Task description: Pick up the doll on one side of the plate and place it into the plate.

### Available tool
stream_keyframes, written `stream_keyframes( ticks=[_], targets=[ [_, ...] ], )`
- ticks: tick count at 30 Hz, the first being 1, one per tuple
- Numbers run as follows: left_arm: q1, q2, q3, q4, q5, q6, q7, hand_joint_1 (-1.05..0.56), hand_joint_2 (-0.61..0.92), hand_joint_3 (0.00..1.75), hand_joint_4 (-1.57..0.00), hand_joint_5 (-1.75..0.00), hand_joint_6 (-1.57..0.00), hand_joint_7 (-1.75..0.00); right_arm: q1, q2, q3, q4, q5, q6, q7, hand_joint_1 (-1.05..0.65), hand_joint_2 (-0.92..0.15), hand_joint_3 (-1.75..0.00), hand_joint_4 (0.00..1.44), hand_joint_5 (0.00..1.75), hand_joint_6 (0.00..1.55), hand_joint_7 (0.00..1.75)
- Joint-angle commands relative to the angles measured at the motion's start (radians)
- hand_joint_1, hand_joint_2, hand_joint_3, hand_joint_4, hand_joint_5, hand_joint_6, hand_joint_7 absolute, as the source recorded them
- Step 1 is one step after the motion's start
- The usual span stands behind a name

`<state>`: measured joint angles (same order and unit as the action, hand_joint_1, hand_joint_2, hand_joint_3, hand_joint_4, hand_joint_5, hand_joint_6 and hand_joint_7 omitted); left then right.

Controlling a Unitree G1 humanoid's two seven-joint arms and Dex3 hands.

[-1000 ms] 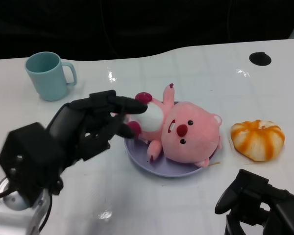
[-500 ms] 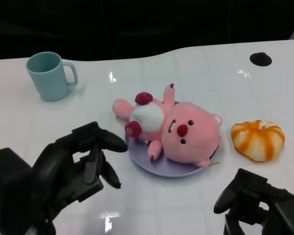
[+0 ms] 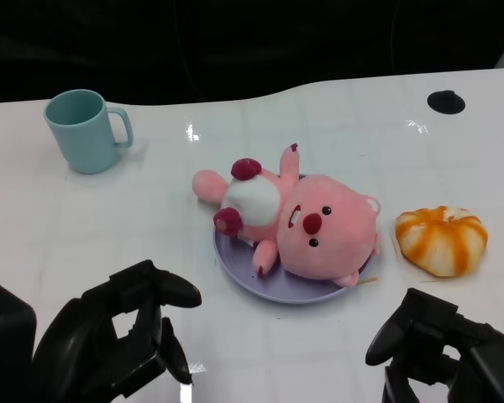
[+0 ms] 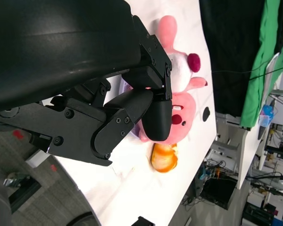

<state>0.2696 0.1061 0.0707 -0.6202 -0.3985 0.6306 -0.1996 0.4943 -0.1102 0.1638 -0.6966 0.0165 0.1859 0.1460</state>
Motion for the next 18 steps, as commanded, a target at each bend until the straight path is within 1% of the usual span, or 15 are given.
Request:
stream_keyframes(
  ticks=[1,4,6,14,18],
  targets=[
    [0.008,0.012,-0.001,0.0,0.0,0.013,0.014,-0.05,0.57,1.28,-0.84,-1.75,-0.69,-1.63,-0.002,-0.011,-0.01,0.0,0.004,-0.009,0.003,0.08,-0.45,-1.35,0.7,1.75,0.57,1.58],
    [0.006,0.022,-0.007,0.034,0.002,0.005,-0.004,-0.07,0.54,1.32,-0.85,-1.75,-0.66,-1.72,0.002,-0.014,-0.012,0.002,0.002,-0.015,0.004,0.08,-0.45,-1.35,0.71,1.75,0.58,1.58],
    [0.003,0.03,-0.009,0.054,0.003,-0.003,-0.013,-0.08,0.53,1.33,-0.85,-1.75,-0.65,-1.74,0.004,-0.016,-0.014,0.007,-0.001,-0.023,0.005,0.08,-0.44,-1.35,0.71,1.75,0.58,1.57],
    [-0.023,0.039,0.003,0.128,-0.005,-0.034,-0.04,-0.07,0.5,1.36,-0.87,-1.75,-0.67,-1.75,0.008,-0.009,-0.023,0.041,0.005,-0.067,0.008,0.11,-0.42,-1.38,0.71,1.75,0.59,1.57],
    [-0.029,0.048,-0.006,0.152,0.008,-0.059,-0.055,-0.08,0.47,1.36,-0.89,-1.75,-0.69,-1.75,0.009,-0.003,-0.023,0.059,0.012,-0.085,0.008,0.14,-0.43,-1.4,0.72,1.75,0.59,1.57]
  ],
)
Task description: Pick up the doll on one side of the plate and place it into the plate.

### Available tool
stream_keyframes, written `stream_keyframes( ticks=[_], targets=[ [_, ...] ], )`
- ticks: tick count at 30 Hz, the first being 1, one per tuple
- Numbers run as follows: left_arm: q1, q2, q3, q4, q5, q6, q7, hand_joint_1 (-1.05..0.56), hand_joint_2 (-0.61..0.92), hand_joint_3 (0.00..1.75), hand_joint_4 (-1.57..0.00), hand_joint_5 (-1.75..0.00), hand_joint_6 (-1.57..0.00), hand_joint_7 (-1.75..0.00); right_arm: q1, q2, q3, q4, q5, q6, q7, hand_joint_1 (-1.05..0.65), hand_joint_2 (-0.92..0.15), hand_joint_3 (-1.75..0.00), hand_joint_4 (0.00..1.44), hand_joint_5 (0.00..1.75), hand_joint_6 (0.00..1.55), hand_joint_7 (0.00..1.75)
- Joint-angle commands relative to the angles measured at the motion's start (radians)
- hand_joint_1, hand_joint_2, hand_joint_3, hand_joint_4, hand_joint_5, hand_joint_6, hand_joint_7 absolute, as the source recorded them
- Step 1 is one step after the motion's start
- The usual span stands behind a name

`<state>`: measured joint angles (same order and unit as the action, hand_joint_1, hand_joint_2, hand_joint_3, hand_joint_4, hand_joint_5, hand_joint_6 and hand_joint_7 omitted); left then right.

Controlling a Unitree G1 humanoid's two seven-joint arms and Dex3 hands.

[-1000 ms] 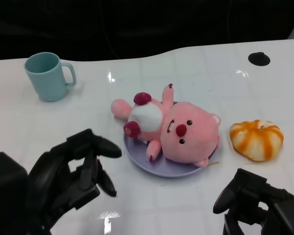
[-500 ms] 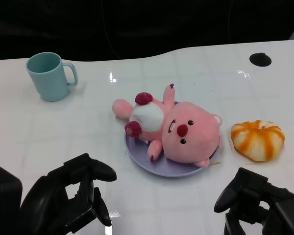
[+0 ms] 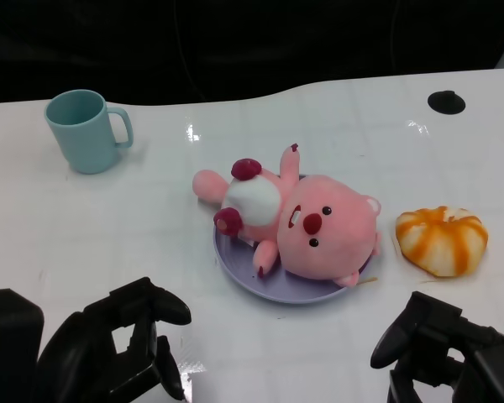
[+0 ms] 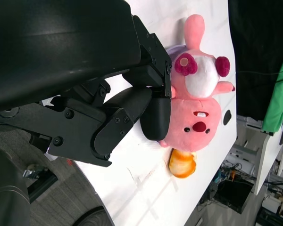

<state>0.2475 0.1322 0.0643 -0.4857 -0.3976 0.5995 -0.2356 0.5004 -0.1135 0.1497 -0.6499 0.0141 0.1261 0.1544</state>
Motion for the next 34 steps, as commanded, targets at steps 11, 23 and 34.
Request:
stream_keyframes(
  ticks=[11,23,34],
  targets=[
    [0.0,0.031,-0.018,0.042,0.014,-0.079,-0.022,-0.08,0.42,1.41,-0.9,-1.75,-0.7,-1.75,0.006,0.007,-0.002,0.044,0.006,-0.064,-0.008,0.17,-0.44,-1.41,0.73,1.75,0.58,1.59],
    [0.007,0.044,-0.021,0.036,0.012,-0.091,-0.024,-0.09,0.41,1.44,-0.9,-1.75,-0.7,-1.75,0.0,0.01,0.002,0.061,-0.001,-0.096,-0.012,0.15,-0.38,-1.49,0.76,1.75,0.61,1.6],
    [0.006,0.044,-0.024,0.037,0.011,-0.095,-0.025,-0.1,0.43,1.43,-0.89,-1.75,-0.69,-1.75,-0.004,0.007,-0.002,0.056,0.001,-0.087,-0.013,0.16,-0.37,-1.5,0.76,1.75,0.6,1.59]
  ],
)
